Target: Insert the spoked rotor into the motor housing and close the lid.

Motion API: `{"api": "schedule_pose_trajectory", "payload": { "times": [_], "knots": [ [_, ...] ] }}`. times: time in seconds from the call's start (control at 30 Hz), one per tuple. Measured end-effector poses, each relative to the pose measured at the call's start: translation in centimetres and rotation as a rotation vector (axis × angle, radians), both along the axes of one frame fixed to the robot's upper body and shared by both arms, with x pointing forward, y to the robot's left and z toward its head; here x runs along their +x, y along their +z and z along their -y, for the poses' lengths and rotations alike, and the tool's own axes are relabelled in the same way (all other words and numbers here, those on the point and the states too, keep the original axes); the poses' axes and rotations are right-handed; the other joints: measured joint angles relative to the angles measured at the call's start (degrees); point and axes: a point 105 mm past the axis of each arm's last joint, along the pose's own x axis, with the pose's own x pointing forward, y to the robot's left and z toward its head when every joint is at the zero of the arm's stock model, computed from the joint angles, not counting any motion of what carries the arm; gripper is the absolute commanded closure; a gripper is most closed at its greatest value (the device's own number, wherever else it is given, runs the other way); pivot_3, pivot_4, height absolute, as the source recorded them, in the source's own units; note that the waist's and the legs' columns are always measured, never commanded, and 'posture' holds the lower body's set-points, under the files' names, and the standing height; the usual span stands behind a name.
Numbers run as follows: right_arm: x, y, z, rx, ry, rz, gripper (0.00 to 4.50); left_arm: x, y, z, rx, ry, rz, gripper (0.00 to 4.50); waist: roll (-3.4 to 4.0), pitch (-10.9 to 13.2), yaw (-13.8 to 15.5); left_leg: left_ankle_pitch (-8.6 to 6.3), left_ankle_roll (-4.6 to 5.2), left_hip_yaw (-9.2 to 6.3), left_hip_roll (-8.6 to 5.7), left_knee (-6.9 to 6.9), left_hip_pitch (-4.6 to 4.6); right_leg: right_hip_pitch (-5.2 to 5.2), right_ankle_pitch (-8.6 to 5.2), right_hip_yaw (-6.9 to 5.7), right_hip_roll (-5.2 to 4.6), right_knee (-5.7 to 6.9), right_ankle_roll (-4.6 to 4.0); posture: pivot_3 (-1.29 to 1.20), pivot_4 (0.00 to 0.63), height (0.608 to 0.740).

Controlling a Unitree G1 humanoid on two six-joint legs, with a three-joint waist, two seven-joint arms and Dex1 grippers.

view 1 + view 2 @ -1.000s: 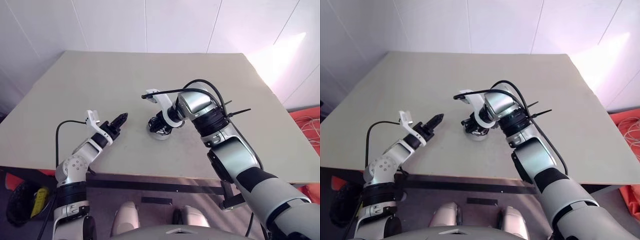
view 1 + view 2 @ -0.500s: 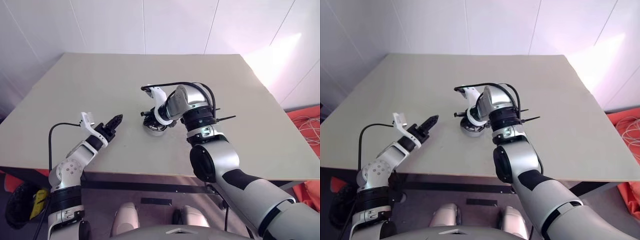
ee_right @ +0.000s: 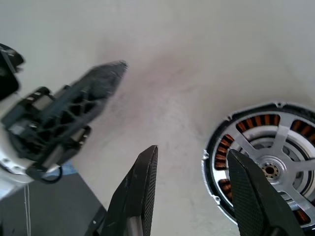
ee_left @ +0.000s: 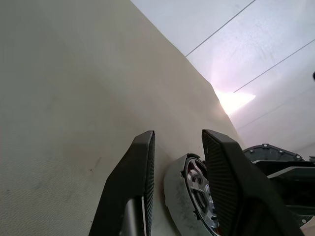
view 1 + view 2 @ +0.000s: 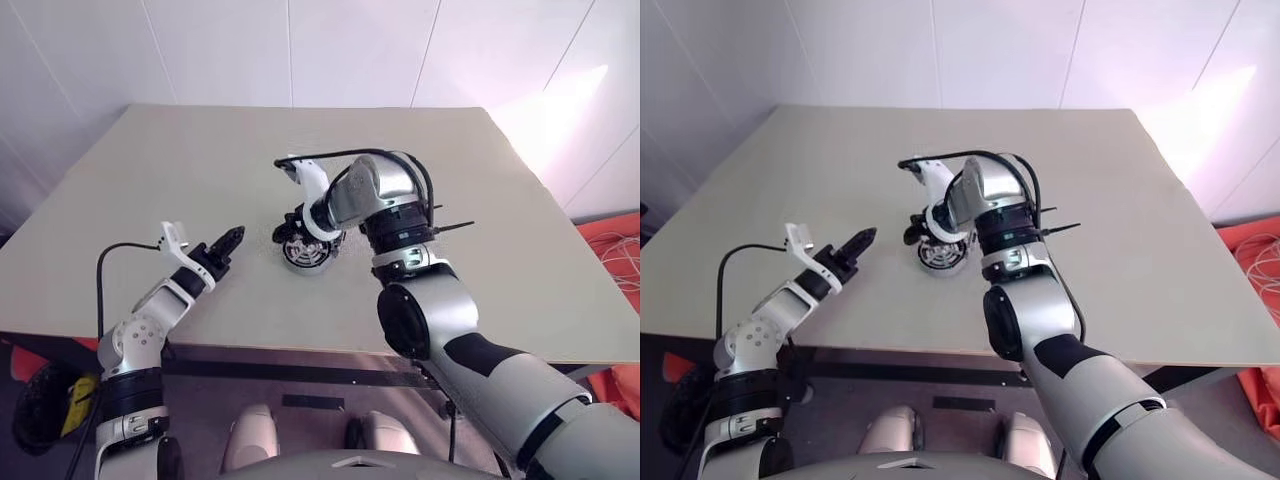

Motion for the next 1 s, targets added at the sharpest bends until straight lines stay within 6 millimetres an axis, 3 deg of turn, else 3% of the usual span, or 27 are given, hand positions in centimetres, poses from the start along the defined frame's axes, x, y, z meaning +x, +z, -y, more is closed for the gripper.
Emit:
{"api": "schedule_pose_trajectory", "payload": {
  "times": [0.2, 0.3, 0.4, 0.53, 0.63, 0.67, 0.8, 0.9, 1.0],
  "knots": [
    [0.9, 6.5, -1.3, 0.176, 0.088, 0.183, 2.0, 0.8, 0.6, 1.2, 0.016, -0.061, 0.011, 2.88, -0.01, 0.0, 0.21, 0.08, -0.13, 0.0, -0.06, -0.29, 0.09, 0.0, -0.01, 0.05, 0.0, -0.07, 0.0, 0.0, 0.0, 0.74],
    [2.8, 9.5, 1.6, 0.213, 0.095, 0.362, 2.0, 1.3, 0.8, 1.2, 0.035, -0.083, 0.015, 2.88, -0.1, -0.02, 0.7, 0.08, -0.12, -0.03, -0.12, -0.28, 0.05, 0.12, 0.0, 0.04, -0.02, -0.2, 0.01, 0.0, 0.0, 0.74],
    [4.9, 10.5, 8.2, 0.13, 0.089, 0.593, 2.0, 1.7, 0.9, 0.9, 0.059, -0.101, 0.015, 2.88, -0.21, -0.04, 1.58, 0.05, -0.06, -0.03, -0.18, -0.25, 0.04, 0.29, 0.14, 0.03, -0.05, -0.42, 0.07, 0.0, 0.0, 0.74],
    [4.4, 7.7, 15.6, -0.112, 0.205, 0.754, 2.0, 2.1, 1.0, 1.6, 0.088, -0.155, 0.013, 2.88, -0.22, -0.04, 2.68, -0.05, 0.13, -0.07, -0.19, -0.24, -0.11, 0.26, 0.4, -0.04, -0.05, -0.52, -0.03, 0.0, 0.0, 0.74],
    [3.3, 4.3, 20.8, -0.273, 0.211, 0.723, 2.62, 2.6, 1.3, 2.3, 0.092, -0.207, 0.006, 2.88, -0.21, -0.05, 2.97, -0.09, 0.23, -0.07, -0.23, -0.21, -0.28, 0.08, 0.42, -0.01, -0.04, -0.5, -0.02, 0.0, 0.0, 0.74],
    [3.0, 3.4, 21.5, -0.29, 0.203, 0.7, 2.98, 2.8, 1.3, 2.3, 0.092, -0.213, 0.005, 2.88, -0.19, -0.05, 2.64, -0.1, 0.25, -0.04, -0.25, -0.2, -0.4, 0.01, 0.42, 0.03, -0.03, -0.45, -0.03, 0.0, 0.0, 0.74],
    [1.3, 0.2, 22.2, -0.326, 0.23, 0.662, 4.41, 3.7, 1.6, 2.9, 0.089, -0.24, -0.012, 2.88, -0.17, -0.06, 1.92, -0.1, 0.28, -0.04, -0.18, -0.15, -0.38, 0.06, 0.28, 0.0, 0.0, -0.41, -0.28, 0.0, 0.0, 0.74],
    [-0.1, -2.2, 21.2, -0.291, 0.248, 0.607, 4.46, 4.1, 1.4, 2.9, 0.101, -0.246, -0.031, 2.88, -0.13, -0.07, 1.66, -0.13, 0.37, -0.03, -0.13, 0.13, -0.38, 0.05, 0.28, 0.0, 0.0, -0.34, -0.3, 0.0, 0.0, 0.74],
    [-1.6, -2.2, 18.0, -0.189, 0.307, 0.614, 4.46, 4.3, 1.3, 3.1, 0.106, -0.255, -0.04, 2.88, -0.12, -0.07, 1.64, -0.24, 0.56, -0.04, -0.01, 0.56, -0.39, 0.02, 0.28, -0.06, 0.0, -0.11, -0.35, 0.0, 0.0, 0.74]
  ]
}}
